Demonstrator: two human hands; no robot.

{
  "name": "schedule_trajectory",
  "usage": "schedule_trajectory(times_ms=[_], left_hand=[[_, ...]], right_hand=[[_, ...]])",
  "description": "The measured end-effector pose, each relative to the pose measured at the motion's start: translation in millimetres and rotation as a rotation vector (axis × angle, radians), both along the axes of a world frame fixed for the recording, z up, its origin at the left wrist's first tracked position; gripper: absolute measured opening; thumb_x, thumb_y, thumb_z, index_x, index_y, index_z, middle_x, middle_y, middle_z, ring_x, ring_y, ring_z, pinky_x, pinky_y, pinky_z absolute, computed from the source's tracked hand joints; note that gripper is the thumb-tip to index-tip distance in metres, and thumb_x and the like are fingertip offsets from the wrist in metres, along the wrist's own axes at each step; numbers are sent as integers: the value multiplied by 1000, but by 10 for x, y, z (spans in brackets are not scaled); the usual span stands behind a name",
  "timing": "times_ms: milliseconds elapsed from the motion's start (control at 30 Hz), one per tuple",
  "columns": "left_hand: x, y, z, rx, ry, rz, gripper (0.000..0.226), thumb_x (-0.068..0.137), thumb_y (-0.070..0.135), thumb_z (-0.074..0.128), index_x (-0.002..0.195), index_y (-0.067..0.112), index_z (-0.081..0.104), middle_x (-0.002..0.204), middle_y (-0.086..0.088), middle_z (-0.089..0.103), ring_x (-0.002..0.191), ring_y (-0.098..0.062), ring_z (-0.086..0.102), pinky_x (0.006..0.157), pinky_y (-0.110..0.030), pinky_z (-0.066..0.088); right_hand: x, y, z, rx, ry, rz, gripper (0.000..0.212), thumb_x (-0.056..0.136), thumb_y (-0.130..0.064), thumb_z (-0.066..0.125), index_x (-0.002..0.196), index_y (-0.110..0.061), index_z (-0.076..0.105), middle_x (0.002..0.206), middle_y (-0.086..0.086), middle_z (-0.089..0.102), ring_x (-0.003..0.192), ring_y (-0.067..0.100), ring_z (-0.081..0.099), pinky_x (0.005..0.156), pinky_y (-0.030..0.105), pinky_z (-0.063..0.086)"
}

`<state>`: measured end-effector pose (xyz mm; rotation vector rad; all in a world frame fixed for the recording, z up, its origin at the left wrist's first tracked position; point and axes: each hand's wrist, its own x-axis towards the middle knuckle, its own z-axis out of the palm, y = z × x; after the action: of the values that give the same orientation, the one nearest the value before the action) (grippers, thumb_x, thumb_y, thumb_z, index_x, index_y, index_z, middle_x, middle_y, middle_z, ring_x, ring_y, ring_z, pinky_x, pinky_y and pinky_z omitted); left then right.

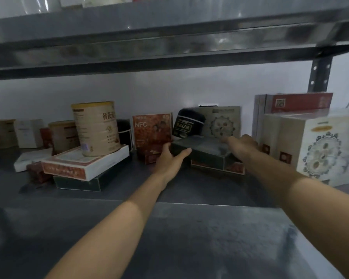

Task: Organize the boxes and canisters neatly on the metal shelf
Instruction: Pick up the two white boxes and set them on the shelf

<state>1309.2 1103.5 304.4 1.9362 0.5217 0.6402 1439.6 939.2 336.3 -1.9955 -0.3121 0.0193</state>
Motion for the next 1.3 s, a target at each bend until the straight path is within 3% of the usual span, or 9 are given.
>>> schedule_trajectory(times_ms=[133,300,433,667,767,867,1033,1167,1300], left_hand=[[245,10,-46,-245,-52,-34,118,50,79,72,149,38,22,150,4,39,134,-22,42,111,-43,36],[426,97,-137,-425,-155,-41,139,24,78,82,145,46,22,145,0,47,125,-24,53,105,-45,45],[318,62,-78,-441,-198,28,124,36,59,84,144,37,28,131,-3,56,112,-25,60,101,-44,48],[185,22,-63,-418,-253,77,93,67,40,78,146,23,31,127,-5,59,107,-24,61,100,-44,49],[108,62,-59,-445,-287,126,68,77,28,74,136,21,42,119,-7,62,99,-24,64,95,-45,51],[-1,135,-55,-468,-304,111,62,74,27,76,130,22,50,114,-4,65,96,-24,67,93,-45,53],[-142,155,-75,-430,-301,84,47,79,29,72,123,25,57,111,-2,69,97,-23,68,94,-45,53],[-285,274,-43,-550,-368,86,20,85,15,64,104,24,64,107,-12,70,96,-32,69,92,-50,54],[-456,384,9,-603,-325,72,22,87,14,62,108,22,65,106,-14,72,95,-34,69,90,-48,55]], right_hand=[[11,8,-124,59,60,-5,63,89,-46,65,136,-10,44,119,10,56,86,21,53,64,30,40],[-155,113,-270,34,-59,-28,91,63,-77,57,134,-23,42,129,7,56,110,30,55,92,46,50],[-263,175,-354,-18,-141,-44,100,77,-79,49,149,-14,26,147,15,37,134,37,36,109,54,37],[-229,226,-447,183,-113,33,111,47,-94,55,132,-22,50,132,5,59,118,26,57,103,48,47],[-193,203,-500,118,-160,29,120,43,-106,39,133,-26,48,135,7,54,124,30,52,105,52,44],[-231,166,-424,137,-114,20,125,42,-105,41,137,-23,44,136,9,52,125,30,51,105,52,43],[-318,169,-380,173,-105,101,72,80,-67,63,131,-17,56,125,5,63,111,26,59,103,42,44],[-384,175,-414,71,-194,92,69,80,-68,62,124,-16,63,124,4,66,112,27,60,93,36,45],[-601,260,-356,-26,-195,172,57,86,-66,58,93,-11,72,98,7,70,91,26,61,82,35,48]])
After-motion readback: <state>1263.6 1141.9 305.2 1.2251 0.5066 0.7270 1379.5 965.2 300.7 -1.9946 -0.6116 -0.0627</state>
